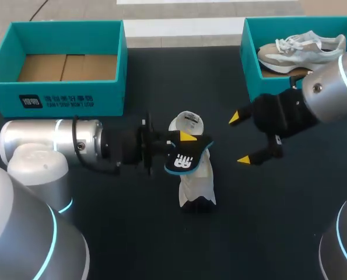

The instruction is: Take the shoe out of the shoebox, open the shoe tongue, remove and reinsert the insole, then place the shoe into the shoebox

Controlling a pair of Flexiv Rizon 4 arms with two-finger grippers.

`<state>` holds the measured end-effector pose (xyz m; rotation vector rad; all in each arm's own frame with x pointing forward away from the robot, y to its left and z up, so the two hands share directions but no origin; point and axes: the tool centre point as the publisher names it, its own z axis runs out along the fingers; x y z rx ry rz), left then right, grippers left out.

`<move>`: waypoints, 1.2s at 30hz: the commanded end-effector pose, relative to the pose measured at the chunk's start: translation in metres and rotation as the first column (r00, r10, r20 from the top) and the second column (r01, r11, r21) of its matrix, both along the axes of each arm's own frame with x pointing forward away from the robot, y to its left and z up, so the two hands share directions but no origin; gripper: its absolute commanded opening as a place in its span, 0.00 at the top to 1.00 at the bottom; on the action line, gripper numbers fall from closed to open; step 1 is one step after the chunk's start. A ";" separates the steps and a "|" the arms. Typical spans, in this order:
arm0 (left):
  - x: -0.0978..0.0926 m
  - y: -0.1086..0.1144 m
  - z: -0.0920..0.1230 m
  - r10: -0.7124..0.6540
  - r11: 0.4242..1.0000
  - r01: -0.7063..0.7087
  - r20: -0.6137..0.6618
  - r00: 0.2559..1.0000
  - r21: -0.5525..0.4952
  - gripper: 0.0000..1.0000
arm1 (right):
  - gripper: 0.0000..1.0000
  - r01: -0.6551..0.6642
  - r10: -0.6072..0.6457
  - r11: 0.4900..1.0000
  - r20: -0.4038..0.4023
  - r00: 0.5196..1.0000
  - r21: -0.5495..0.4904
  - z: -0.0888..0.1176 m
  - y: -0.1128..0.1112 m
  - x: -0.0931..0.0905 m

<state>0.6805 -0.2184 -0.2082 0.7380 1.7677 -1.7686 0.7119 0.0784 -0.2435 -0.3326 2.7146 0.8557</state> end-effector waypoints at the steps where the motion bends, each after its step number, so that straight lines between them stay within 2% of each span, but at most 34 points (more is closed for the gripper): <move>1: -0.003 0.003 -0.009 -0.007 1.000 0.007 -0.011 1.000 0.008 1.00 | 0.00 -0.006 0.010 0.995 0.039 0.999 -0.097 -0.001 0.007 0.004; 11: -0.007 0.010 -0.031 -0.017 1.000 0.017 -0.058 0.998 0.004 1.00 | 0.00 -0.019 0.020 0.997 0.008 1.000 -0.074 -0.044 0.012 0.022; 23: -0.009 0.008 -0.035 0.006 1.000 -0.008 -0.076 0.997 -0.018 1.00 | 0.00 -0.030 0.031 0.999 0.031 0.999 -0.036 -0.081 0.023 0.034; 31: -0.007 0.003 -0.035 0.010 1.000 -0.011 -0.086 0.996 -0.015 1.00 | 0.00 -0.036 0.036 0.999 0.015 0.999 -0.006 -0.097 0.039 0.032; 36: -0.008 0.002 -0.035 0.000 1.000 -0.001 -0.093 0.996 -0.015 1.00 | 0.00 -0.044 0.044 0.999 0.015 0.999 -0.011 -0.101 0.047 0.031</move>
